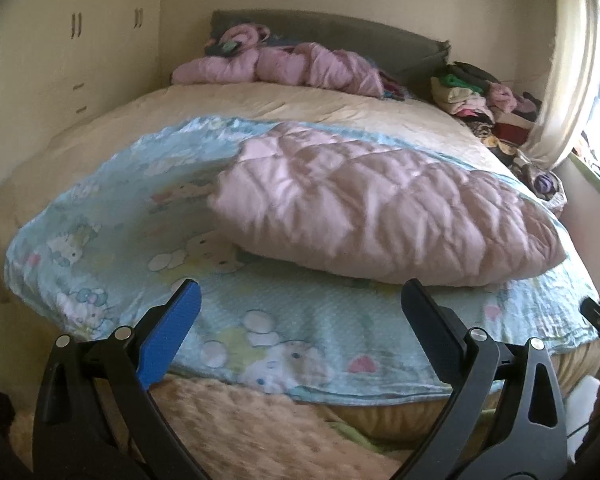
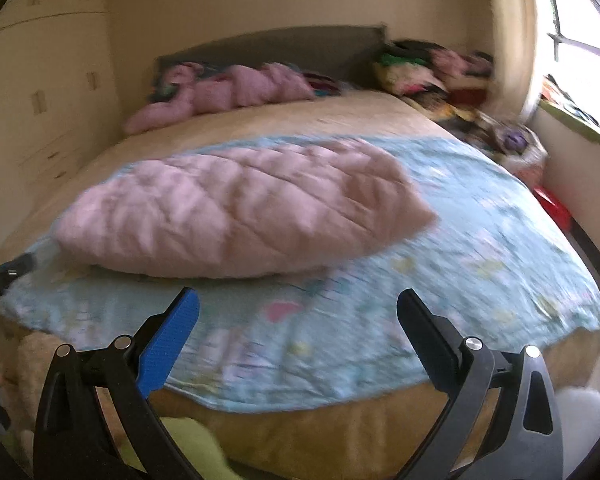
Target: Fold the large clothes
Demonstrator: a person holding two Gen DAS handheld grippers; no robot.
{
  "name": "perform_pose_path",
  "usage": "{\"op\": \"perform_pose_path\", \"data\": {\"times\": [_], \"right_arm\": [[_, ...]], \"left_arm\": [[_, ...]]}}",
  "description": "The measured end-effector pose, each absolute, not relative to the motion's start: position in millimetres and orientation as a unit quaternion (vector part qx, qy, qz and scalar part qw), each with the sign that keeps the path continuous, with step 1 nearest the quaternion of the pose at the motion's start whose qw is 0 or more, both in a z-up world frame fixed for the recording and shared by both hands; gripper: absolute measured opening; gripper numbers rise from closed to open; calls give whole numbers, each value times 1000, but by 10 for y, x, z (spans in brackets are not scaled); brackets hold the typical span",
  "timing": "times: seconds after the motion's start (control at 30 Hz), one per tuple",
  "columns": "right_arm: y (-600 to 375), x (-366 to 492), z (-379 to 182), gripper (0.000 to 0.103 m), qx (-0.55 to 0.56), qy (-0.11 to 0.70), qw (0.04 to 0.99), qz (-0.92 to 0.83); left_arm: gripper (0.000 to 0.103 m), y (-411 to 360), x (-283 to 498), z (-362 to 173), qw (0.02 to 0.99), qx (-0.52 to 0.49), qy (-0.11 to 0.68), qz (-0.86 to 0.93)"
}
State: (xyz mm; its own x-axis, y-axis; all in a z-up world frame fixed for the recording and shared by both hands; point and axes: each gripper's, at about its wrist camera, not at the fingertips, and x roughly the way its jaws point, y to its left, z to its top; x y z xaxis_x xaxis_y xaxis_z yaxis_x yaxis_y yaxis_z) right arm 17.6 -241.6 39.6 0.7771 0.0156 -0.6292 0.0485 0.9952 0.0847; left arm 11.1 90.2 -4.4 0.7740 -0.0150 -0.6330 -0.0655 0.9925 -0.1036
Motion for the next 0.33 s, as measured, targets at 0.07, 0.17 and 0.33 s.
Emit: {"op": "perform_pose_path", "data": {"times": [0.07,0.17,0.33], "right_arm": [[-2758,95,284,99,67,342,934,-77],[-3466,-123,52,99,124,363,905,-185],[-4851,-904,-456,99,180,376,800,-432]], "left_arm": [[94,1183,212,-78,936,-63,346,36],[94,1867,452,-111,929,-74,349,95],[94,3290,1045,-276,896,-90,355,252]]}}
